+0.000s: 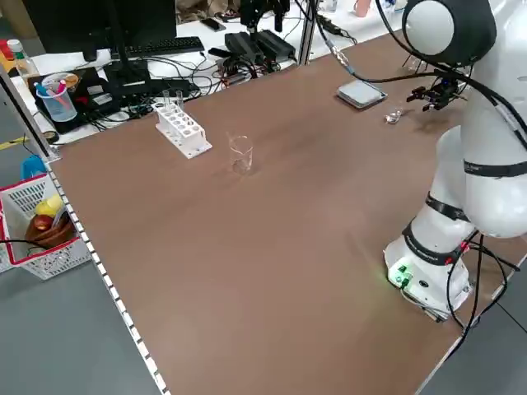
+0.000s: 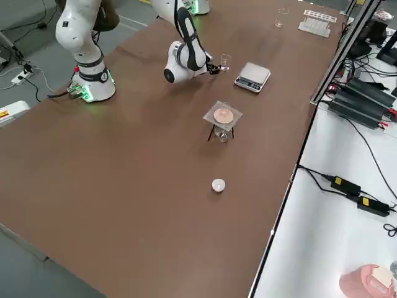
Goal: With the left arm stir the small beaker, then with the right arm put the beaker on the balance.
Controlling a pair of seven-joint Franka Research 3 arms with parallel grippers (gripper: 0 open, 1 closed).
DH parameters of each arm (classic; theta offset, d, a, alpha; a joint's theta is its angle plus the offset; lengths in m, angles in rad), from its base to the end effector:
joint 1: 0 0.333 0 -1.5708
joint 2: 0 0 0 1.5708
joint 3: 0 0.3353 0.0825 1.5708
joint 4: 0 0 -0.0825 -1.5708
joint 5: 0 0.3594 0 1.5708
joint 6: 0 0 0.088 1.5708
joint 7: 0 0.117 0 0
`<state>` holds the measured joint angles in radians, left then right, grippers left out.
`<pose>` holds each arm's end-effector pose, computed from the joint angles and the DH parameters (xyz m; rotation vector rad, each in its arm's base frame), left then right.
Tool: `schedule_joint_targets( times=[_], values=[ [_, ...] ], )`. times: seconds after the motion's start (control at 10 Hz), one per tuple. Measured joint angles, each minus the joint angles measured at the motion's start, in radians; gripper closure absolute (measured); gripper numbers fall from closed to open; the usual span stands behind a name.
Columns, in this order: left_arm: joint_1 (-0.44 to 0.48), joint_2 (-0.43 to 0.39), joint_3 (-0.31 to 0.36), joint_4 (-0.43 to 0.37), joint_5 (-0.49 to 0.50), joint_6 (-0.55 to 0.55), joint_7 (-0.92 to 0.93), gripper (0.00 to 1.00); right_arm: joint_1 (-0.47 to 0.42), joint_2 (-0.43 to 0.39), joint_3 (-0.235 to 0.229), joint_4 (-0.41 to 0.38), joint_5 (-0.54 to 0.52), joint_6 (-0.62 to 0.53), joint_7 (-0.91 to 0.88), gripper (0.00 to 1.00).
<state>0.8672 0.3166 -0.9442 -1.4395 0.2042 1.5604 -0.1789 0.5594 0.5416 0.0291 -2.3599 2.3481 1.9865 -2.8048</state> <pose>0.5915 0.0564 0.5735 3.0921 0.1744 -0.1128 0.3775 0.3143 0.1370 -1.6473 -1.0685 -1.1391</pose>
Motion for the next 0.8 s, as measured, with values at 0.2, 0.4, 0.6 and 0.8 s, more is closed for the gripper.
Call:
schedule_joint_targets(
  times=[0.2,0.4,0.6,0.8],
  values=[
    [-0.107,-0.026,0.109,0.004,-0.033,0.023,0.000,0.00,0.032,0.029,-0.004,0.028,0.029,0.000,-0.023,0.03],
    [-0.282,-0.072,0.283,0.006,-0.087,0.048,0.000,0.00,0.047,0.034,-0.011,0.055,0.038,0.000,-0.042,0.04],
    [-0.443,-0.103,0.440,0.006,-0.094,0.049,0.000,0.00,0.052,0.034,-0.016,0.072,0.041,0.000,-0.045,0.04],
    [-0.555,-0.115,0.548,0.006,-0.098,0.049,0.000,0.00,0.062,0.050,-0.017,0.072,0.043,0.002,-0.045,0.04]
  ],
)
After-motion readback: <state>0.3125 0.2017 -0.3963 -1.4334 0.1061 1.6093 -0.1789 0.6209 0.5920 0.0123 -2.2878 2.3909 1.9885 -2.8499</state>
